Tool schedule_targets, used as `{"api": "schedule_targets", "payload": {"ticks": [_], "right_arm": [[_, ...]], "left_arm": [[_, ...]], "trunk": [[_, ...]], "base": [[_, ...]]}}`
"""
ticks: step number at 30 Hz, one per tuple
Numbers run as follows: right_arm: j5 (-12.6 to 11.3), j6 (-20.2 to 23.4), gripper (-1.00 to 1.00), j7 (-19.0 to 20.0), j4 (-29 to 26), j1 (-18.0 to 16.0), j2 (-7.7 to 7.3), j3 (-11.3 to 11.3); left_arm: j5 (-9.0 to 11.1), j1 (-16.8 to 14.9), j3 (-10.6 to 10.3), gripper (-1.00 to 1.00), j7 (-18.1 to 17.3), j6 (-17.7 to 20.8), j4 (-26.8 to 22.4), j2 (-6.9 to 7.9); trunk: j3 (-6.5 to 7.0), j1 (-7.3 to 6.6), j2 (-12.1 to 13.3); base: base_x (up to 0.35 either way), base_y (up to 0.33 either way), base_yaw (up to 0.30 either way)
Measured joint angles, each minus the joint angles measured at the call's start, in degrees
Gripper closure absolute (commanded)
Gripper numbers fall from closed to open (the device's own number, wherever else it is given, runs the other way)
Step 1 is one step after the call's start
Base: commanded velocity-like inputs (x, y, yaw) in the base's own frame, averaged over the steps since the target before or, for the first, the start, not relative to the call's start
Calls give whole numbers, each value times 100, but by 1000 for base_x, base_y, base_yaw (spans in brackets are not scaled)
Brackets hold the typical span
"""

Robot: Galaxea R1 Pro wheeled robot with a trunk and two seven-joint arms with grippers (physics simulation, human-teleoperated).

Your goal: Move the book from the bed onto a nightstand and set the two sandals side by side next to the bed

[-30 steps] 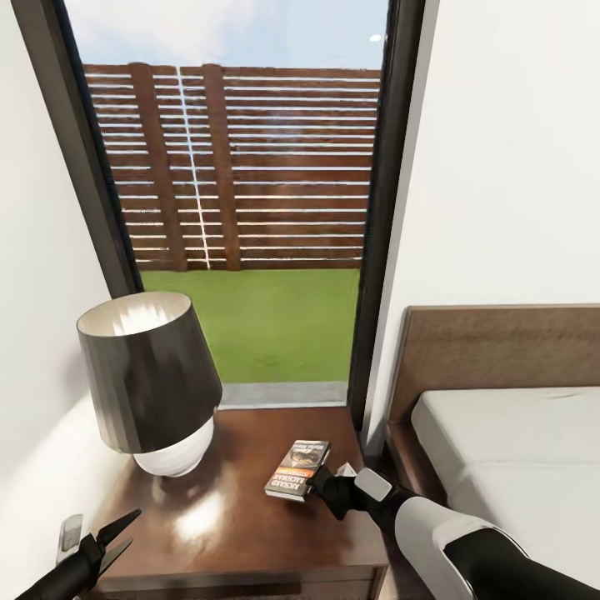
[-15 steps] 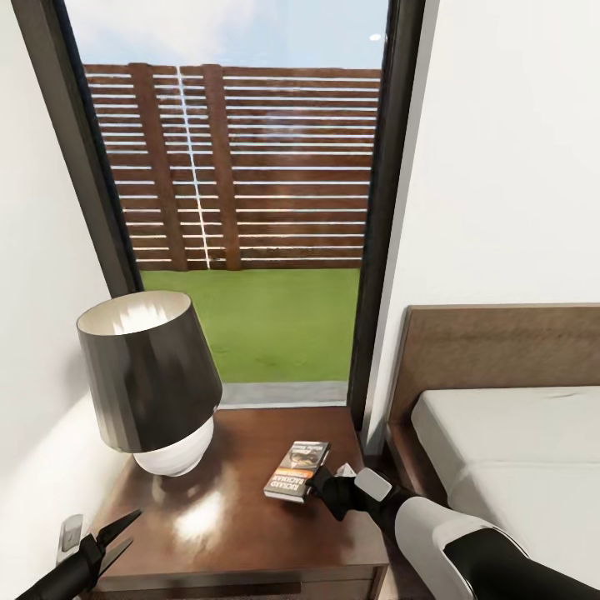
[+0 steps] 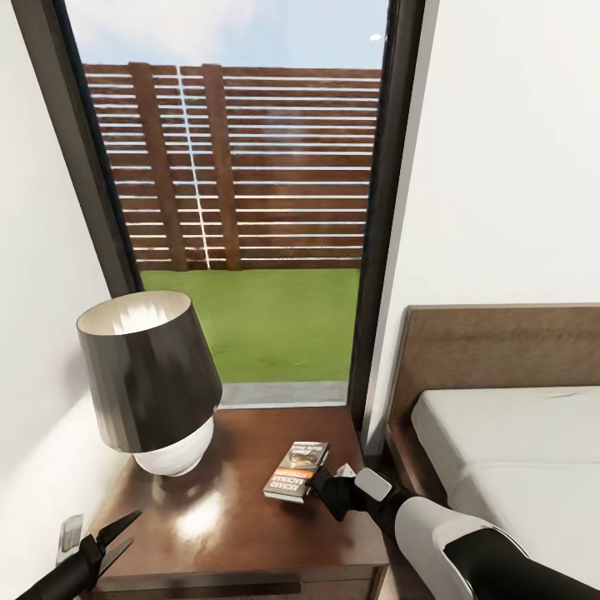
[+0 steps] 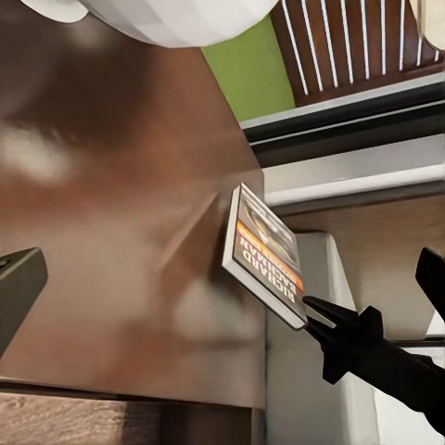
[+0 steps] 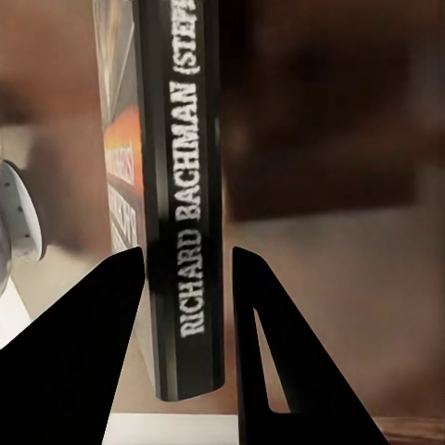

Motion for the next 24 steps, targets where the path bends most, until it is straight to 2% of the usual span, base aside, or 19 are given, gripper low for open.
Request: {"api": "schedule_targets", "payload": {"ticks": [12,17,24], "right_arm": [[0,1,100,0,0,0,0,-2],[-16,3,100,4,-3,0,0,-11],[-16,3,100,5,-3,0,0,-11]], "left_arm": [[8,0,0,-100,0,0,13,0],[7,0,3,-100,0,-1,12,0],[8,0,0,-100,0,-4,16,-3]], "trunk": [[0,0,0],[-89,109,-199],[-90,110,-201]], "base": [[0,0,0],[0,0,0],[0,0,0]]}}
